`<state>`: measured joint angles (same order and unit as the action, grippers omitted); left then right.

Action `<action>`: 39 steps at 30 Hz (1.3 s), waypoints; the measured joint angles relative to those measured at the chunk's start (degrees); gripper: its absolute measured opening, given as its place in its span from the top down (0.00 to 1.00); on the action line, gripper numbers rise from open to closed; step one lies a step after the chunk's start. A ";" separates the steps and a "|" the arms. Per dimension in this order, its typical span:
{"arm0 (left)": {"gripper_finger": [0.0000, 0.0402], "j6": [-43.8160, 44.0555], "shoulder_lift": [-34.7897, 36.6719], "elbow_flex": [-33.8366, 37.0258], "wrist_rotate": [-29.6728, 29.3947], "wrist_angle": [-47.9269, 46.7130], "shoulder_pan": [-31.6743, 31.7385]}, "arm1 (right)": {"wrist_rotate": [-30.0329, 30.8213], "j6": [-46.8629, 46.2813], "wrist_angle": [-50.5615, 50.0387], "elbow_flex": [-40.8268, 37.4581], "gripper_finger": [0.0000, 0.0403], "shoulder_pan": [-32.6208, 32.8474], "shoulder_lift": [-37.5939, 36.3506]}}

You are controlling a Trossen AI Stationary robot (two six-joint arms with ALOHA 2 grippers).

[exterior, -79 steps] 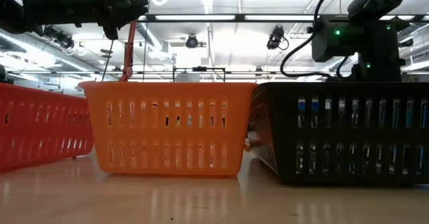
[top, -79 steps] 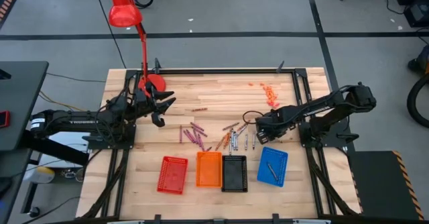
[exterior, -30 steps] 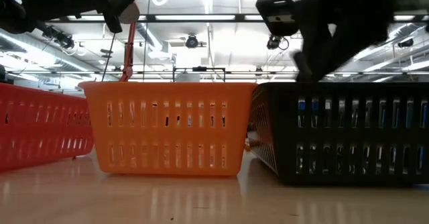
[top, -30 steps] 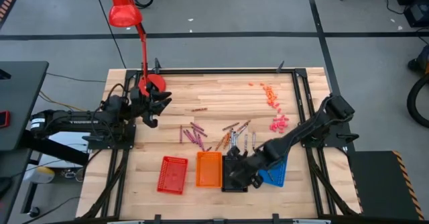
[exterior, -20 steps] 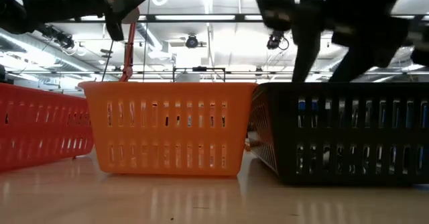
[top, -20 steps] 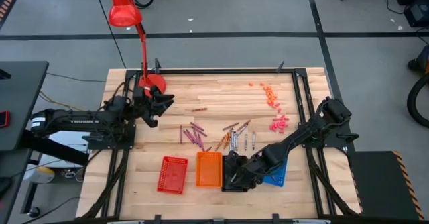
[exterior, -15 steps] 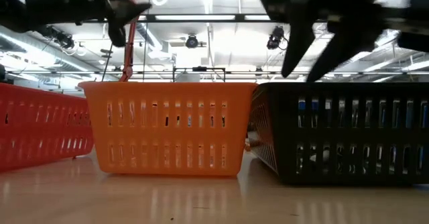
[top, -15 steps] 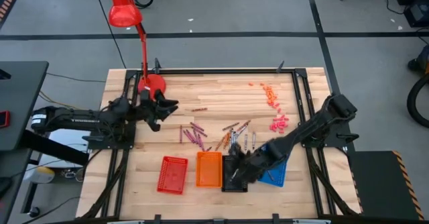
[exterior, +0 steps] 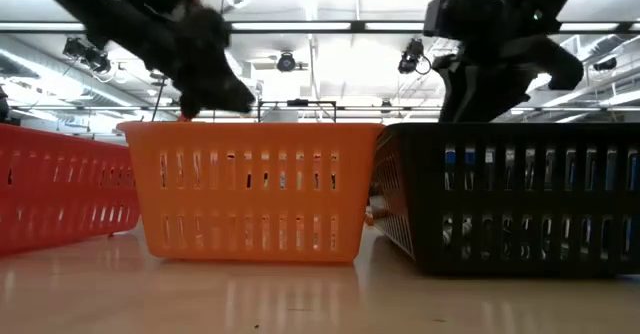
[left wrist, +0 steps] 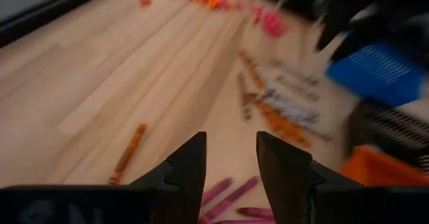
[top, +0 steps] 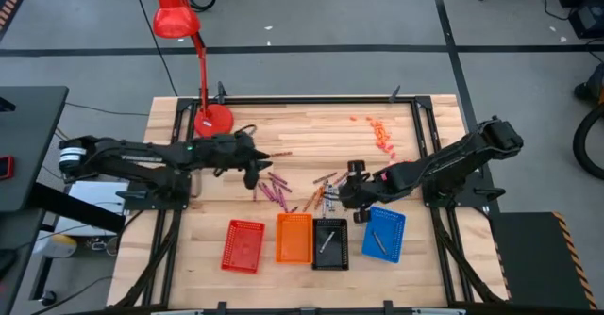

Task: Sort crayons
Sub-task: Put the orange crayon into the orange bin

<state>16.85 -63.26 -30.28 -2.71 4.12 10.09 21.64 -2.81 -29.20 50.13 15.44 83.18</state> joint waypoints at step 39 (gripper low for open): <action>0.72 -18.12 -37.27 -14.39 0.23 -3.88 10.36 | 2.48 -1.56 31.14 -20.74 0.68 -4.39 -11.39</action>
<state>-1.26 -100.53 -44.67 -2.47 0.24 20.45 24.12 -4.38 1.94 29.39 11.05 71.79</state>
